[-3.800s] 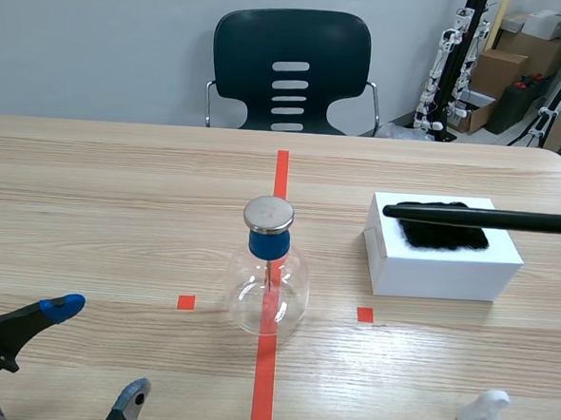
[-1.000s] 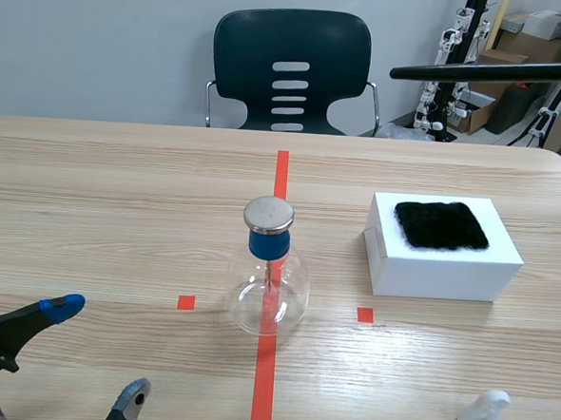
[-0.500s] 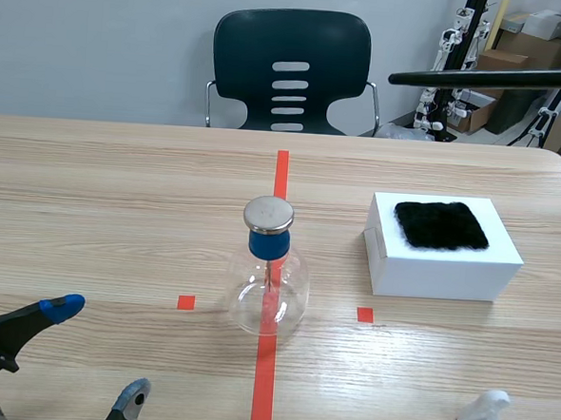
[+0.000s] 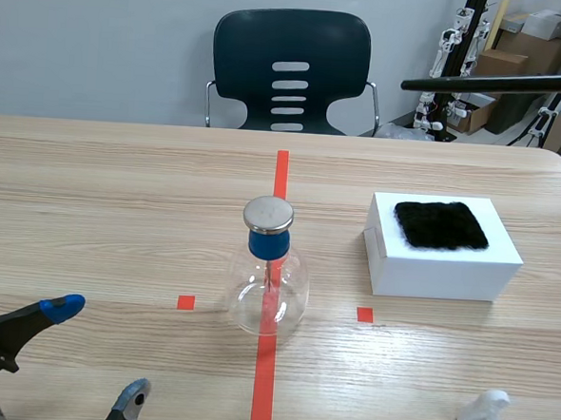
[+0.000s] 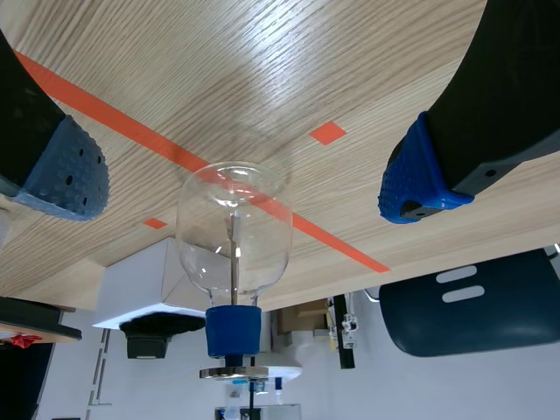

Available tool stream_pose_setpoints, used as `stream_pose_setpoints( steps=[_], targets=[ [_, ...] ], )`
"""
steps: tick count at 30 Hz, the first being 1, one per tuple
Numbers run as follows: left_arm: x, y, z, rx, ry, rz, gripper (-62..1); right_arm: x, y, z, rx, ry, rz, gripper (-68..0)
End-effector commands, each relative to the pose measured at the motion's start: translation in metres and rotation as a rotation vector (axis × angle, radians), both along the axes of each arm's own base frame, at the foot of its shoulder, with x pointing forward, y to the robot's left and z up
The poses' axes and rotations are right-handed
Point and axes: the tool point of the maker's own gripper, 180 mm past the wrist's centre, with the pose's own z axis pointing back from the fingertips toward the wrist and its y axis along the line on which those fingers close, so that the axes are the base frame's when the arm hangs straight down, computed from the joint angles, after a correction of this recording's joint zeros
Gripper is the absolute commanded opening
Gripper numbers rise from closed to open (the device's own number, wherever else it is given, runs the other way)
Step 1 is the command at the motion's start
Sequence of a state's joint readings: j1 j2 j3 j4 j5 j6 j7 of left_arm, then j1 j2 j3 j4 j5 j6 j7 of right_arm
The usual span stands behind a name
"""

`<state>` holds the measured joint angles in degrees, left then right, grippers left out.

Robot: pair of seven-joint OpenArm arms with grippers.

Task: Do the electroscope experiment. move the rod toward and away from the electroscope

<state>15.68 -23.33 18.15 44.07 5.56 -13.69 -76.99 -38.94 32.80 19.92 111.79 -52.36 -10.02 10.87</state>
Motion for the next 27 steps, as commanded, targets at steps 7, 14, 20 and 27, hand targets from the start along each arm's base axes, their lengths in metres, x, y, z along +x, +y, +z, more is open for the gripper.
stream_pose_setpoints(
  steps=[7, 14, 20, 27],
  targets=[
    [0.001, 0.000, 0.007, -0.022, -0.025, 0.001, 1.4, 0.025, 0.050, 0.011, -0.066, -0.067, 0.138, -65.6],
    [0.001, 0.000, 0.007, -0.022, -0.025, 0.001, 1.4, 0.032, 0.083, -0.001, -0.154, -0.058, 0.207, -66.5],
    [0.001, 0.000, 0.007, -0.022, -0.025, 0.001, 1.4, 0.034, 0.101, -0.019, -0.217, -0.024, 0.254, -66.5],
    [0.001, 0.000, 0.007, -0.022, -0.025, 0.001, 1.4, 0.033, 0.110, -0.041, -0.261, 0.018, 0.290, -66.5]
  ],
)
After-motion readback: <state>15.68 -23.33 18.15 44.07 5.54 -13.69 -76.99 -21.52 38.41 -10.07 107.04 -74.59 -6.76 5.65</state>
